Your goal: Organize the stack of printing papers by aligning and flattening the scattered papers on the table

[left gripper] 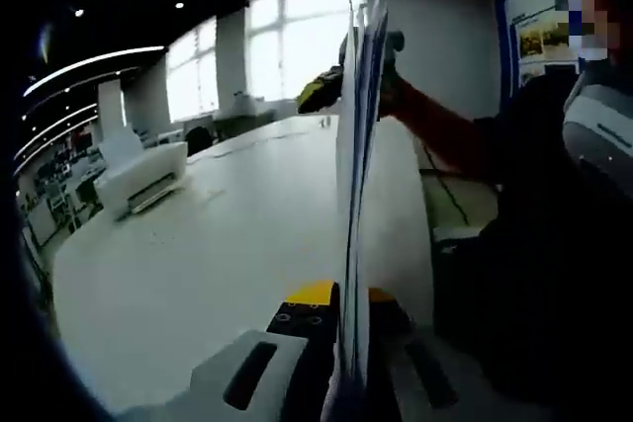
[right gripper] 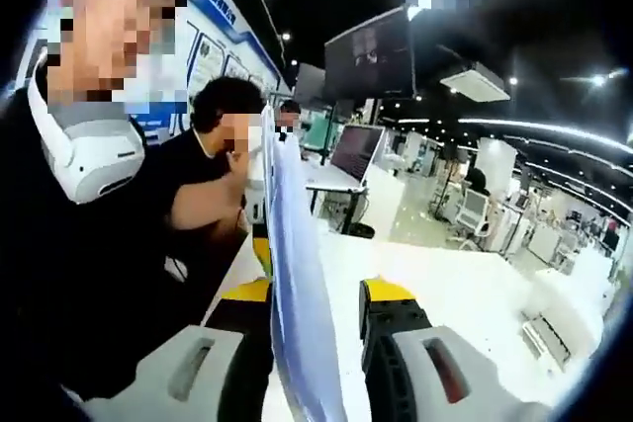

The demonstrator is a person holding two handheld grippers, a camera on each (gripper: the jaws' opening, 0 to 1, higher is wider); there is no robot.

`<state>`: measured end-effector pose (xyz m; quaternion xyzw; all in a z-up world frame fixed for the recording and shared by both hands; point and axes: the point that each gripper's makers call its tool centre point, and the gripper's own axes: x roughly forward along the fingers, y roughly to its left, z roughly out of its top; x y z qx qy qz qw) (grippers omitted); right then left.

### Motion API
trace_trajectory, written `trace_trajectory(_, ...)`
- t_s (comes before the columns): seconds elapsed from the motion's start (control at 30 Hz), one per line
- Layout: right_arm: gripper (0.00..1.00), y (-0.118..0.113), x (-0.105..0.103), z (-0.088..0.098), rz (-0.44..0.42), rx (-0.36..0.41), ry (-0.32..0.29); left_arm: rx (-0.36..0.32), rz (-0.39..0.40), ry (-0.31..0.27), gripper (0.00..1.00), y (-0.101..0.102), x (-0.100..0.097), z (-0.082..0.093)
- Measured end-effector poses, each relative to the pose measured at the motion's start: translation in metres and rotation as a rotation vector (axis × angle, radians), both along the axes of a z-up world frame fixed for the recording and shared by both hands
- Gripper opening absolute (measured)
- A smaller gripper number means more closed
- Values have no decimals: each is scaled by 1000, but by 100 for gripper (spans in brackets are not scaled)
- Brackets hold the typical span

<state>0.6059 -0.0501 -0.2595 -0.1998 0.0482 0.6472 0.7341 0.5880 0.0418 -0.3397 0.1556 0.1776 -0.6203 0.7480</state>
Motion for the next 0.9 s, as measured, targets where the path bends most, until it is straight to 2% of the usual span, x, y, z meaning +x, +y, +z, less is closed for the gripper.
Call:
trace_trajectory(0.13, 28, 11, -13, -19, 62, -122, 10, 68, -35, 13, 5, -6, -8, -5)
trace_trajectory(0.2, 21, 15, -18, -27, 72, -174, 24, 93, -48, 29, 5, -7, -12, -9)
trace_trajectory(0.27, 5, 23, -30, -28, 133, -166, 29, 102, -57, 41, 5, -8, -14, -12)
trace_trajectory(0.3, 0, 25, -35, -29, 167, -167, 11, 102, -58, 44, 5, -7, -14, -12)
trace_trajectory(0.37, 0, 25, -35, -30, 158, -158, 19, 106, -50, 45, 6, -4, -13, -15)
trace_trajectory(0.43, 0, 24, -32, -29, 156, -135, 21, 64, -44, 46, 6, -1, -11, -13)
trace_trajectory(0.53, 0, 20, -27, -21, 144, -64, 39, -44, -41, 1, 6, 1, -6, -3)
trace_trajectory(0.6, 0, 17, -24, -17, 136, -44, 36, -61, -39, -22, 8, 7, -3, -4)
trace_trajectory(0.73, 0, 7, -22, 3, 123, 75, 42, -114, -31, -76, 16, 16, 3, -4)
trace_trajectory(0.77, 0, 4, -21, 6, 119, 96, 46, -146, -20, -83, 16, 16, 7, -2)
trace_trajectory(0.83, 0, 2, -21, 9, 117, 121, 53, -210, -15, -61, 15, 18, 9, 2)
trace_trajectory(0.9, 0, -2, -19, 12, 105, 158, 64, -287, -16, -74, 14, 19, 11, 8)
